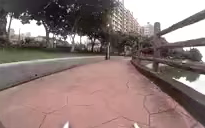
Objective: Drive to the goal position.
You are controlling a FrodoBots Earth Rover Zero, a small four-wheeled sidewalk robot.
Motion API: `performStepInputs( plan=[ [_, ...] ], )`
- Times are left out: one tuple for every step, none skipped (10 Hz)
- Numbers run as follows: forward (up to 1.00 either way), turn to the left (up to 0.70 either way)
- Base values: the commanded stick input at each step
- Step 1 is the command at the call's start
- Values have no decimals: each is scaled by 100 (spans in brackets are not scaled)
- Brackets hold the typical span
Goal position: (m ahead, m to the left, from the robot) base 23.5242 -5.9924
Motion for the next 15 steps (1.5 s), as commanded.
performStepInputs(
  plan=[
    [70, -24],
    [70, 0],
    [70, 0],
    [70, 0],
    [70, 0],
    [70, 0],
    [70, 0],
    [70, 0],
    [70, 0],
    [70, -6],
    [70, -16],
    [70, -26],
    [70, -31],
    [70, -29],
    [70, -24]
  ],
)
